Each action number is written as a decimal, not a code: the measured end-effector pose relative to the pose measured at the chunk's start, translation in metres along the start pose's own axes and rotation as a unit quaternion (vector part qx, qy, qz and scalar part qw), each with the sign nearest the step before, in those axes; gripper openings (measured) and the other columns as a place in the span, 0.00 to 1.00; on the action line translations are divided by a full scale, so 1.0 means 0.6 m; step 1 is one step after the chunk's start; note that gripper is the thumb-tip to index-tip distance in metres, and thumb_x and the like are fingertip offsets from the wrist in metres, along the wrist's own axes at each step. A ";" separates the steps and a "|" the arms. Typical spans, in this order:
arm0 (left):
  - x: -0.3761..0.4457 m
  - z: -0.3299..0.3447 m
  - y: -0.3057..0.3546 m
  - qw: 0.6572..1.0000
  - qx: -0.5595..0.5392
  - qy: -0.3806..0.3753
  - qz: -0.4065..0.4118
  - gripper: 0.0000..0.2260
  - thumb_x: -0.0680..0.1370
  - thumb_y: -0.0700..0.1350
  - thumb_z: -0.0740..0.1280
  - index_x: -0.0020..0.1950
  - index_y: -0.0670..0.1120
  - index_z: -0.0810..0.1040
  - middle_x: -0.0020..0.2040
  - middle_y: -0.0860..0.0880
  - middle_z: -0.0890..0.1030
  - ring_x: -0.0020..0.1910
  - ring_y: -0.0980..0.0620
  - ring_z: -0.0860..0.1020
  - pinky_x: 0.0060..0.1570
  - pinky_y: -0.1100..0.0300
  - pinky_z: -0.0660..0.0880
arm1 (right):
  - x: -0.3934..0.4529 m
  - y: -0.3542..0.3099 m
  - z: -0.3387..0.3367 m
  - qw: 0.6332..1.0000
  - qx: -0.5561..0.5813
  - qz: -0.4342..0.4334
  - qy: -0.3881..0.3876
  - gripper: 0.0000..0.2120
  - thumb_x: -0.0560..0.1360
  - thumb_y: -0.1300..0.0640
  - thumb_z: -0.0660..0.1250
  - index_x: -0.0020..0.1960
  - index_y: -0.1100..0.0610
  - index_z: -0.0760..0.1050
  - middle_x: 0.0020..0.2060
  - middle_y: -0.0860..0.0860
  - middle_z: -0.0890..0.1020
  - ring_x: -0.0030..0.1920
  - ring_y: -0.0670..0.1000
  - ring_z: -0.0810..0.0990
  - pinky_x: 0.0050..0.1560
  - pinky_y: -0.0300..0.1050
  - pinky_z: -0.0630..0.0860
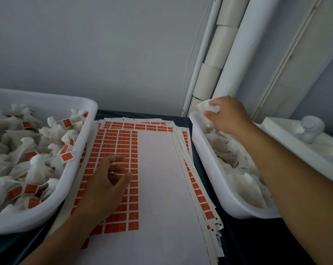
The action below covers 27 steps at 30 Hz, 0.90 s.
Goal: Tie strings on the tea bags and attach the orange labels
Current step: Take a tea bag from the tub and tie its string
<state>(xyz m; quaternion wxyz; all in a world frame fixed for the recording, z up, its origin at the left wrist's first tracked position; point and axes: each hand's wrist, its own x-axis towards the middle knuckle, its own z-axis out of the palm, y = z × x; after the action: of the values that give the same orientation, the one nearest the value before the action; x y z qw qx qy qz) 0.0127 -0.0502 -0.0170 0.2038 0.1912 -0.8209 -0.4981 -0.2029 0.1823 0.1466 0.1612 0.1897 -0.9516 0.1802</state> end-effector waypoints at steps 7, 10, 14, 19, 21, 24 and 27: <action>-0.010 -0.010 0.019 0.993 -0.081 0.057 0.066 0.23 0.70 0.58 0.73 0.63 0.61 0.71 0.48 0.60 0.80 0.46 0.56 0.82 0.38 0.69 0.79 | -0.073 -0.129 -0.048 0.986 0.106 -0.123 -0.035 0.17 0.79 0.43 0.69 0.66 0.46 0.80 0.56 0.41 0.83 0.53 0.45 0.81 0.53 0.43 0.75; -0.013 -0.021 0.022 0.984 -0.147 0.070 0.079 0.29 0.71 0.62 0.75 0.69 0.63 0.68 0.56 0.67 0.78 0.56 0.65 0.79 0.42 0.71 0.79 | -0.117 -0.163 -0.040 0.965 0.174 -0.154 -0.121 0.16 0.78 0.42 0.70 0.64 0.43 0.80 0.39 0.32 0.78 0.42 0.35 0.79 0.47 0.37 0.75; -0.013 -0.032 0.021 0.973 -0.226 0.037 0.034 0.41 0.68 0.70 0.71 0.78 0.63 0.60 0.69 0.63 0.74 0.64 0.62 0.77 0.58 0.57 0.79 | -0.158 -0.187 0.017 0.933 0.218 -0.195 -0.208 0.13 0.79 0.43 0.69 0.63 0.41 0.81 0.52 0.35 0.83 0.45 0.37 0.82 0.48 0.40 0.80; -0.015 -0.028 0.030 0.978 -0.206 -0.041 -0.018 0.29 0.73 0.67 0.71 0.70 0.58 0.73 0.60 0.55 0.83 0.58 0.53 0.83 0.58 0.49 0.81 | -0.170 -0.183 0.082 0.898 0.301 -0.190 -0.259 0.10 0.79 0.45 0.69 0.60 0.42 0.83 0.55 0.38 0.84 0.46 0.42 0.84 0.44 0.39 0.82; -0.018 -0.025 0.033 0.987 -0.150 -0.033 -0.037 0.28 0.70 0.68 0.67 0.65 0.56 0.76 0.53 0.55 0.85 0.50 0.55 0.85 0.52 0.54 0.83 | -0.168 -0.176 0.101 0.879 0.358 -0.171 -0.265 0.09 0.79 0.47 0.70 0.58 0.43 0.84 0.51 0.40 0.86 0.45 0.46 0.85 0.43 0.38 0.81; -0.017 -0.023 0.033 0.991 -0.111 -0.017 -0.079 0.25 0.72 0.67 0.64 0.64 0.55 0.76 0.49 0.55 0.85 0.46 0.54 0.85 0.52 0.54 0.83 | -0.165 -0.165 0.130 0.855 0.431 -0.131 -0.258 0.07 0.80 0.48 0.68 0.56 0.45 0.83 0.51 0.41 0.85 0.47 0.49 0.86 0.43 0.40 0.82; -0.013 -0.024 0.031 0.990 -0.097 -0.008 -0.101 0.23 0.71 0.68 0.64 0.61 0.58 0.74 0.49 0.55 0.84 0.46 0.53 0.85 0.52 0.53 0.83 | -0.169 -0.159 0.153 0.849 0.469 -0.083 -0.230 0.10 0.80 0.44 0.66 0.57 0.47 0.80 0.53 0.41 0.84 0.46 0.50 0.86 0.45 0.43 0.83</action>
<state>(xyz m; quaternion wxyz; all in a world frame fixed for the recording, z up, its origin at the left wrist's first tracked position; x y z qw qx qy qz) 0.0249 -0.0486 0.0047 0.1636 0.2489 -0.7463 -0.5952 -0.0961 0.0937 0.0548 -0.1559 0.3571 -0.7446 0.5420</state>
